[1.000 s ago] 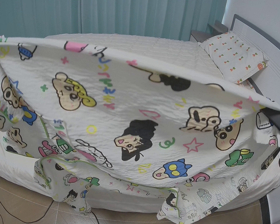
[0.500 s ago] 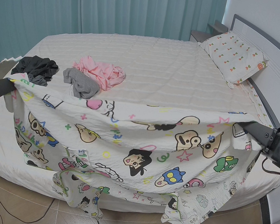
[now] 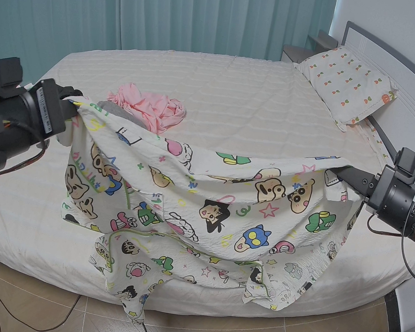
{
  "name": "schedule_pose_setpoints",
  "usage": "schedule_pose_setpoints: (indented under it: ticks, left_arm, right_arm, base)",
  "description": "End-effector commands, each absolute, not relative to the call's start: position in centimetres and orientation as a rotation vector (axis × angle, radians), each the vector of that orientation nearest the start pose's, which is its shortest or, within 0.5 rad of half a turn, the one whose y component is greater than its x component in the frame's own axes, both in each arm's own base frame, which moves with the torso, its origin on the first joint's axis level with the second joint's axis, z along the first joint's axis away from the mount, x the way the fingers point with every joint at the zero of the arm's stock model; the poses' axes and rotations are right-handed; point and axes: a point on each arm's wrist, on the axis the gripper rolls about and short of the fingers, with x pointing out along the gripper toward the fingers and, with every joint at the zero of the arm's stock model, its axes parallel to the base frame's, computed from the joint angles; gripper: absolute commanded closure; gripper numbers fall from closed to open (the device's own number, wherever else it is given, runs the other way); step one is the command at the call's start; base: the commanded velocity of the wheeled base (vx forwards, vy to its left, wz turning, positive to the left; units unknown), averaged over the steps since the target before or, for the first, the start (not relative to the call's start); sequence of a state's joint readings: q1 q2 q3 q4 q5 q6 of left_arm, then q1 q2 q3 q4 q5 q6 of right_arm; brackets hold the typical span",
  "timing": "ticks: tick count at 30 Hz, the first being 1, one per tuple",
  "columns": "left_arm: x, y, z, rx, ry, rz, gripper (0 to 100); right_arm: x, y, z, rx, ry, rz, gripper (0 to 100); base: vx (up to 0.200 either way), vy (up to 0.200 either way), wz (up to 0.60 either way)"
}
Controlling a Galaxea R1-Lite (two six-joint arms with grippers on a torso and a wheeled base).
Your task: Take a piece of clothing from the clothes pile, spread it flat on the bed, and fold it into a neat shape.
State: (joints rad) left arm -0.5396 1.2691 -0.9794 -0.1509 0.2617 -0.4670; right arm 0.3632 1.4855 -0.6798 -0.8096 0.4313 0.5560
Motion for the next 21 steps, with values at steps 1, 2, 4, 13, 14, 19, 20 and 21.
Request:
schedule_pose_setpoints:
  ticks: [1, 2, 4, 13, 14, 19, 20, 21]
  left_arm:
    - [20.5, -10.7, 28.4, -0.398, 0.239, -0.195, 100]
    - [21.8, -10.8, 28.3, -0.398, 0.245, -0.176, 100]
    - [22.8, -11.0, 28.1, -0.395, 0.253, -0.16, 100]
    - [27.8, -12.6, 25.9, -0.403, 0.314, -0.112, 100]
    - [28.9, -13.0, 25.3, -0.409, 0.321, -0.105, 100]
    - [32.1, -13.4, 22.6, -0.4, 0.353, -0.061, 100]
    - [32.7, -13.4, 22.2, -0.399, 0.355, -0.053, 100]
    - [33.1, -13.3, 21.7, -0.399, 0.362, -0.043, 100]
  right_arm:
    - [25.7, 9.9, 20.8, 0.53, 0.267, 0.744, 100]
    - [26.9, 9.8, 20.2, 0.531, 0.272, 0.744, 100]
    - [27.9, 9.8, 19.8, 0.531, 0.271, 0.749, 100]
    - [32.4, 9.9, 18.1, 0.537, 0.29, 0.723, 100]
    - [33.2, 9.9, 17.7, 0.537, 0.293, 0.714, 100]
    - [35.7, 10.1, 16.1, 0.541, 0.314, 0.695, 100]
    - [36.2, 10.1, 15.8, 0.542, 0.316, 0.691, 100]
    - [36.6, 10.1, 15.4, 0.543, 0.322, 0.688, 100]
  base:
    - [0.2, 0.0, 0.0]
    - [0.2, 0.0, 0.0]
    - [0.2, 0.0, 0.0]
    - [0.2, 0.0, 0.0]
    - [0.2, 0.0, 0.0]
    - [0.2, 0.0, 0.0]
    - [0.0, 0.0, 0.0]
    - [0.0, 0.0, 0.0]
